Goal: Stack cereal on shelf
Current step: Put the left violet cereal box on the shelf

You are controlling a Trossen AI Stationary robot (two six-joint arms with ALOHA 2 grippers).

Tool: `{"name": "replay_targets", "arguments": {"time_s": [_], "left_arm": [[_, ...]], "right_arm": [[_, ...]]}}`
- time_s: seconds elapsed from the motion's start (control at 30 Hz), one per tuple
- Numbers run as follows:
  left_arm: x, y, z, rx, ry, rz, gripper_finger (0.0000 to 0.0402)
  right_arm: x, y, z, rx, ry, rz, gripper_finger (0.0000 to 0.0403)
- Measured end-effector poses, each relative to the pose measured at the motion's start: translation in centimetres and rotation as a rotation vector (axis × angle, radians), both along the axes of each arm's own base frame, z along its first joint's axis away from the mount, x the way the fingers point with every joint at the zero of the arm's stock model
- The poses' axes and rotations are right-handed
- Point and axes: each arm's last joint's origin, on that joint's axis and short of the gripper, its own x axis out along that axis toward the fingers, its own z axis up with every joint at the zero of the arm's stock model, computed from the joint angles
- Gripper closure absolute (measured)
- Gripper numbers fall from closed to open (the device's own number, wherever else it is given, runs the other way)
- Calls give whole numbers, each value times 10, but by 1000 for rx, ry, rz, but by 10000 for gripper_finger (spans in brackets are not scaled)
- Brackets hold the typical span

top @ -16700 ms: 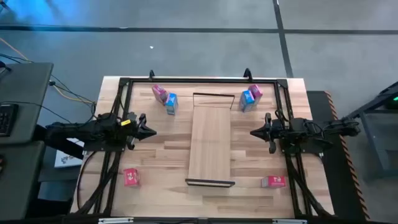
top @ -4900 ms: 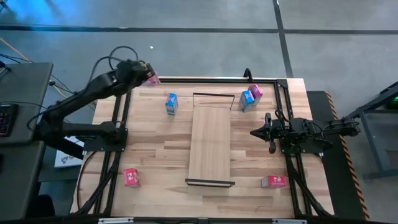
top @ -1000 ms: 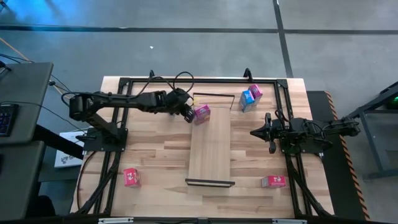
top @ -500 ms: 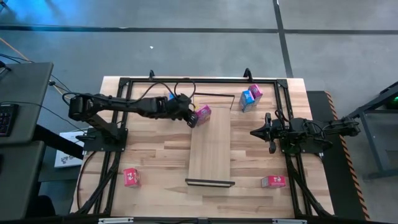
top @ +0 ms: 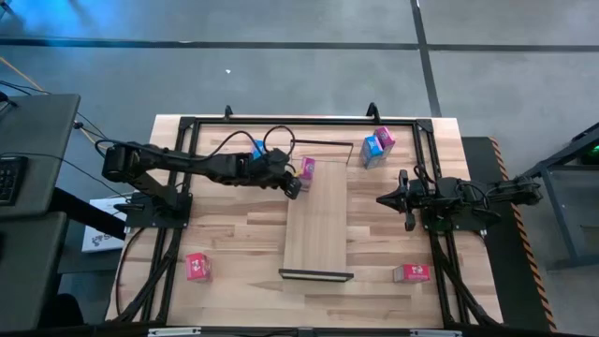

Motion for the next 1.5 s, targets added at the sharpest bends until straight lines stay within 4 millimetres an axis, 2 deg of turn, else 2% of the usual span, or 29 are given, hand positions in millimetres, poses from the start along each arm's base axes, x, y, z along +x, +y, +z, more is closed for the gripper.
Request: {"name": "replay_targets", "arguments": {"time_s": [0.23, 0.4, 0.6, 0.77, 0.97, 1.13, 1.33, 1.5], "left_arm": [[-1, -4, 0, -8, 6, -7, 401], [-6, -8, 8, -37, -11, -12, 401], [-2, -38, 8, -169, -77, 11, 401], [3, -59, 5, -197, -158, 150, 401], [22, -50, -14, -222, -237, 281, 401], [38, -40, -31, -355, -291, 318, 401], [37, -39, -37, -356, -266, 375, 401], [37, -28, -37, -305, -276, 414, 401]], "right_arm": [[0, 0, 0, 0, 0, 0, 402], [0, 0, 0, 0, 0, 0, 402], [0, 0, 0, -1, 3, 0, 402], [0, 0, 0, -1, 6, 0, 402], [1, 0, -1, -2, 9, 0, 402], [1, 0, -1, -3, 19, 0, 402], [1, 0, -1, -3, 19, 0, 402], [1, 0, -1, -3, 19, 0, 402]]}}
